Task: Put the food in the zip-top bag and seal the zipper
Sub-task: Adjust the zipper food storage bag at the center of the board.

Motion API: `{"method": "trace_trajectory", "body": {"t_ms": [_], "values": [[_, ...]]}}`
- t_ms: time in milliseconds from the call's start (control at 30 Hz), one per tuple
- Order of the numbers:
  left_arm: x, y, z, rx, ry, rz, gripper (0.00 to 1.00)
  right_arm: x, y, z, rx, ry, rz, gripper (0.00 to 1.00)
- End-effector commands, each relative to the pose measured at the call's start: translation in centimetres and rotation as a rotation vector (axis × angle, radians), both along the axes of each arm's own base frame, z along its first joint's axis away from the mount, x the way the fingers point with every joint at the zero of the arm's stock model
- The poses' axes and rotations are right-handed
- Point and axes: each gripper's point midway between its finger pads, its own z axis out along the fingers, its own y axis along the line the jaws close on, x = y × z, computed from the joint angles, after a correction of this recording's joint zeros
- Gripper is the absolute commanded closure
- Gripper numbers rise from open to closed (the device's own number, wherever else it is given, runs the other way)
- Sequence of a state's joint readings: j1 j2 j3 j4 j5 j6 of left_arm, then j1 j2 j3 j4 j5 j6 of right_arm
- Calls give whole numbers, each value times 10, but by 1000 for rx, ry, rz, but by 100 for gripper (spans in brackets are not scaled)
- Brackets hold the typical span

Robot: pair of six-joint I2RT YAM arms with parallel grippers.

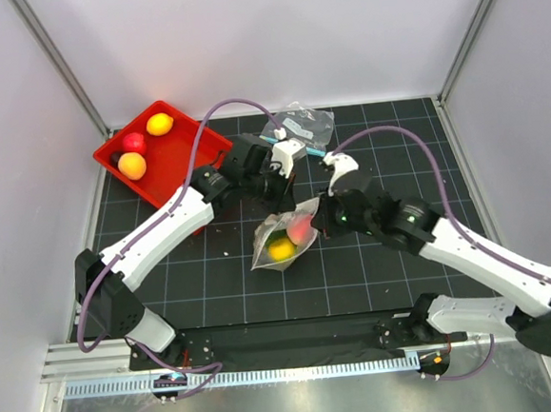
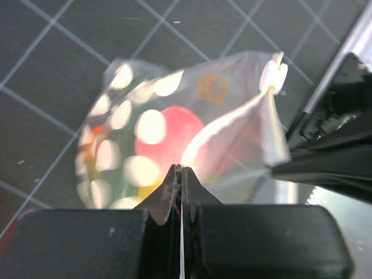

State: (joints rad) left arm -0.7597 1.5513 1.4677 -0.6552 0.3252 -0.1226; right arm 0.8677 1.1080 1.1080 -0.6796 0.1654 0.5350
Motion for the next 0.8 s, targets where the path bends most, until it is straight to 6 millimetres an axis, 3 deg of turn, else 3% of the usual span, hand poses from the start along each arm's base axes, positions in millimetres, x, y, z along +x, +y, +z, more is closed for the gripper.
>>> {"method": "trace_trajectory", "body": {"t_ms": [0, 300, 567, 600, 733, 767], "values": [[-18, -17, 39, -132, -4, -112, 100, -8, -6, 56, 160, -53, -60, 99], [-46, -30, 64, -276, 42, -243, 100, -7, -1, 66, 223, -57, -71, 99], [-45, -31, 66, -284, 40, -229, 99, 18, -6, 52, 163, -108, -168, 99], [-44, -31, 65, -284, 41, -226, 96, 24, -10, 54, 166, -136, -209, 99], [-45, -30, 66, -285, 40, -226, 54, 28, -16, 59, 194, -177, -244, 99], [-45, -30, 65, -285, 42, -227, 49, 28, -17, 59, 196, -179, -245, 99]]}}
